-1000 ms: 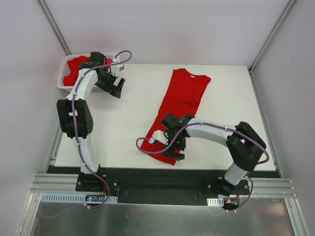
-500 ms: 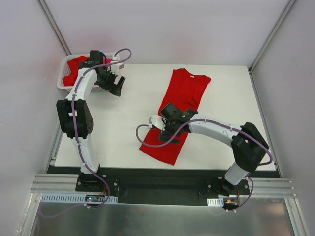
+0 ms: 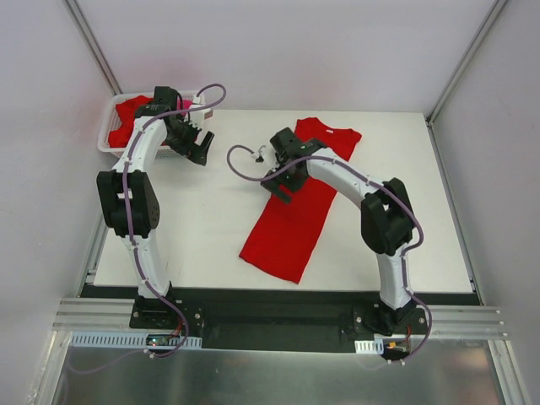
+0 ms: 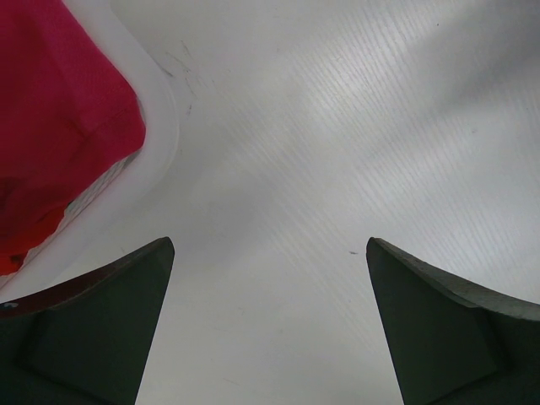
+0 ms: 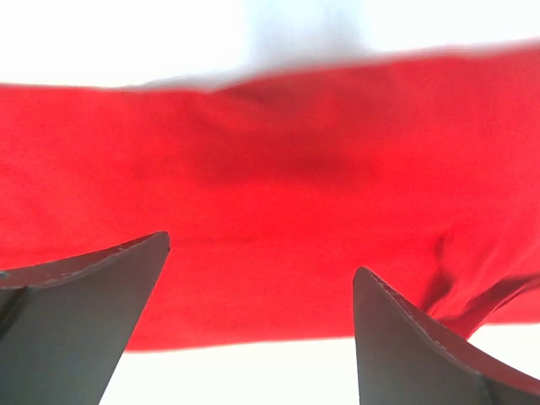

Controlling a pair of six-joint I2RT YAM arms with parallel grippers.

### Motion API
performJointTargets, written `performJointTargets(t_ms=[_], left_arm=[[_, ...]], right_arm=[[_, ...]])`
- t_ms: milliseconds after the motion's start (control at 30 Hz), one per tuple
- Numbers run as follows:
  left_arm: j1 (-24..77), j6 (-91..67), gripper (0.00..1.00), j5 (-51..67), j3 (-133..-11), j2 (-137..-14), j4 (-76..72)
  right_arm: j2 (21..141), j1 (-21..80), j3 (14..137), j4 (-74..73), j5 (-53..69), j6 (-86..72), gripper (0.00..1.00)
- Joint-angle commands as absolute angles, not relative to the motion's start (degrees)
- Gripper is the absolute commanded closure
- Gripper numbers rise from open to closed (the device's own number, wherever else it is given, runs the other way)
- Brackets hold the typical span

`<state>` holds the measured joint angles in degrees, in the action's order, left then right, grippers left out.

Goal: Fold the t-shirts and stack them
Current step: Rotate the tshirt 90 degrees

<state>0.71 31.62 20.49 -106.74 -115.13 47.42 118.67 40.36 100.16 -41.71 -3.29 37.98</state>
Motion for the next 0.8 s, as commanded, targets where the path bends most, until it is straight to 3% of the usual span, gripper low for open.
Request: performJointTargets(t_ms=[0, 200, 533, 767], left_arm=[[1.0, 33.7, 0.01, 20.3, -107.7, -112.8, 47.8], [1.1, 33.8, 0.01, 20.0, -106.3, -112.9, 47.8], [3.1, 33.8, 0.01, 18.9, -106.5, -112.7, 47.7], [4.3, 34.4, 0.01, 17.8, -105.0, -112.2, 47.6]], right_arm=[[115.6, 38.9, 103.9, -59.5, 9.4, 23.5, 0.04], [115.0, 39.8, 102.7, -62.1, 16.5, 23.5, 0.04], [115.1, 38.1, 105.0, -64.7, 10.4, 72.9, 0.04], [110.9, 37.3, 103.2, -63.1, 15.1, 106.1, 0.04]])
